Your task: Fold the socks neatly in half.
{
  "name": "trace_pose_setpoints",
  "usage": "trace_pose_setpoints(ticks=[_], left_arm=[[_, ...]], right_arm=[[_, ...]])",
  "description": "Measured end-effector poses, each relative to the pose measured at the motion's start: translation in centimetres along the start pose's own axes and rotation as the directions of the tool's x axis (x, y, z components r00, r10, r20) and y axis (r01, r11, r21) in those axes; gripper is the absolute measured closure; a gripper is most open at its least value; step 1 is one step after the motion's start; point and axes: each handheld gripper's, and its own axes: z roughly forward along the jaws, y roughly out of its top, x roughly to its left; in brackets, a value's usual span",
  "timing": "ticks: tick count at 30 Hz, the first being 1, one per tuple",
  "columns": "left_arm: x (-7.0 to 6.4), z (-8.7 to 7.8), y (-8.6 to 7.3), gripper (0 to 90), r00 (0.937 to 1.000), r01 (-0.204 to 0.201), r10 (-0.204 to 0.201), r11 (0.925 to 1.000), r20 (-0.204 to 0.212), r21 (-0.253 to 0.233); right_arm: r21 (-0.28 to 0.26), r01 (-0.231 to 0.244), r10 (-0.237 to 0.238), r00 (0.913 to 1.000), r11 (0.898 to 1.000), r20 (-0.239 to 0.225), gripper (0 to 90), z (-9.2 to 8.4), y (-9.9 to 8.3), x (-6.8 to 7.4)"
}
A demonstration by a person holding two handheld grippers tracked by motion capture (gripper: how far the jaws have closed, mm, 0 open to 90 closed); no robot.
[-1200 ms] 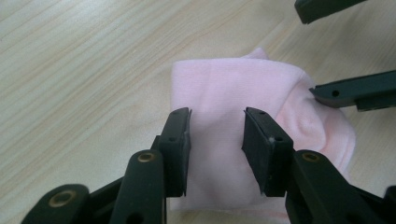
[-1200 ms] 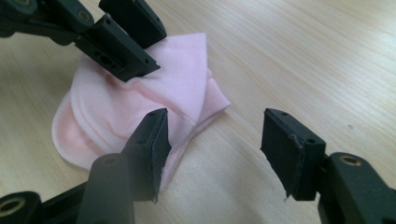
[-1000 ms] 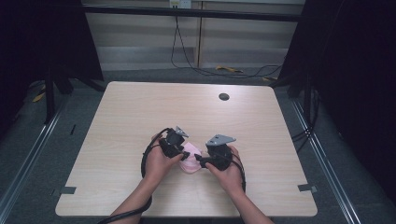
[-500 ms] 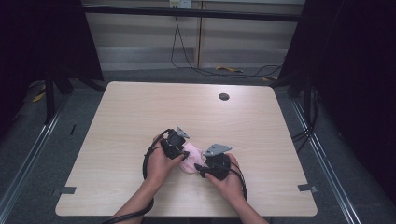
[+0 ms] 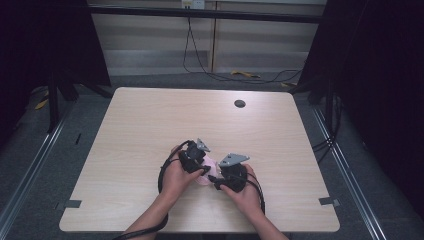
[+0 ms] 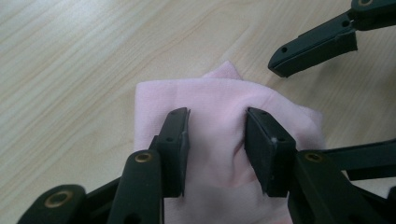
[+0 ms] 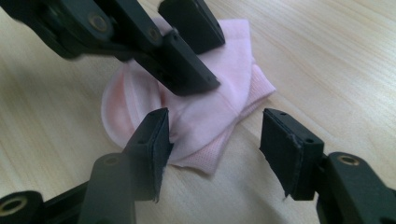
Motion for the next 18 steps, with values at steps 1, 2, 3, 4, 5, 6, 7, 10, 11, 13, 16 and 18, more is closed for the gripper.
trace_pose_setpoints(ticks=[1,2,3,4,5,6,7,10,11,13,16,18], left_arm=[[-0.2,-0.1,0.2,61.2,0.9999,-0.014,0.014,0.9998,-0.006,0.010],[-0.3,-0.2,0.3,61.9,0.9997,-0.025,0.025,0.9996,-0.009,0.016],[-0.2,-0.4,0.4,62.1,0.9997,-0.023,0.023,0.9996,-0.002,0.015],[-0.1,-0.5,0.5,61.8,1.0000,-0.004,0.004,1.0000,0.001,0.002],[0.1,-0.7,0.5,60.3,1.0000,-0.001,0.001,1.0000,-0.001,-0.009],[0.1,-0.9,0.6,59.3,1.0000,0.009,-0.009,0.9995,-0.004,-0.030],[0.2,-1.0,0.6,58.6,0.9998,0.018,-0.017,0.9981,0.005,-0.059],[-0.2,-0.5,0.8,56.6,0.9994,-0.019,0.020,0.9989,0.027,-0.042],[-0.4,0.0,0.7,56.8,0.9993,-0.037,0.037,0.9992,0.008,-0.013],[-0.1,0.4,0.4,56.6,0.9996,-0.021,0.022,0.9993,0.020,-0.029],[0.2,-0.2,0.3,57.5,0.9999,-0.008,0.008,0.9995,0.009,-0.031],[0.5,-0.8,0.0,57.1,1.0000,0.006,-0.006,0.9990,0.000,-0.045]], right_arm=[[0.000,-0.005,0.005,1.0000,1.000,-0.003,42.3,0.0,0.0,0.0],[0.001,-0.010,0.010,0.9999,1.000,-0.005,41.8,0.0,0.0,-0.1],[-0.005,-0.012,0.012,0.9999,1.000,-0.004,40.9,0.0,0.0,-0.1],[-0.003,-0.013,0.013,0.9999,1.000,-0.001,39.3,-0.1,0.0,-0.2],[-0.005,-0.015,0.015,0.9999,1.000,0.007,38.4,-0.2,0.1,-0.3],[-0.005,-0.022,0.022,0.9998,1.000,0.005,38.2,-0.3,0.1,-0.3],[-0.005,-0.029,0.029,0.9996,1.000,0.002,37.9,-0.3,0.1,-0.4],[-0.001,-0.035,0.035,0.9994,0.999,-0.006,38.2,-0.2,-0.1,-0.5],[-0.003,-0.036,0.036,0.9993,0.999,-0.009,38.3,-0.1,-0.1,-0.5],[-0.005,-0.034,0.034,0.9994,0.999,-0.009,38.4,-0.1,-0.1,-0.5],[-0.004,-0.036,0.036,0.9993,0.999,-0.007,38.4,-0.1,-0.2,-0.6],[-0.004,-0.033,0.033,0.9994,0.999,-0.008,38.2,-0.1,-0.2,-0.6]])
